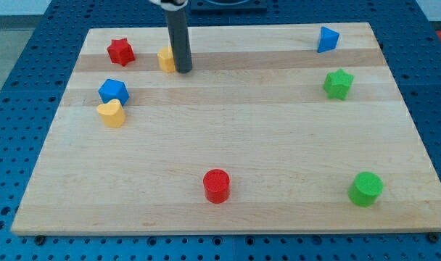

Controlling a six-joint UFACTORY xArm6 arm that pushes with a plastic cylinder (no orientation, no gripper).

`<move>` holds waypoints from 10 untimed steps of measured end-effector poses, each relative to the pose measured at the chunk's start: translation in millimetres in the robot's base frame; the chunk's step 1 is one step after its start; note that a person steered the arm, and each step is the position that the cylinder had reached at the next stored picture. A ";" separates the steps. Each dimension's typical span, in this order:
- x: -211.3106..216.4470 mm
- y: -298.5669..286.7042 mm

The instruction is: Place the hexagon at the bottom right of the red star

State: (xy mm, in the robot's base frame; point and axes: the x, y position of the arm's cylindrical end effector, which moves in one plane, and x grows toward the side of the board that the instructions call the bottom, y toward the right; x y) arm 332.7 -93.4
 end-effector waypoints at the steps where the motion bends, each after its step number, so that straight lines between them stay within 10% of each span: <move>1: 32.0 -16.8; 3: 77.2 21.8; 5: 12.8 72.9; 7: -51.6 19.1; 10: -3.7 -36.9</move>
State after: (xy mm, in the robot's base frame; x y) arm 329.0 -130.3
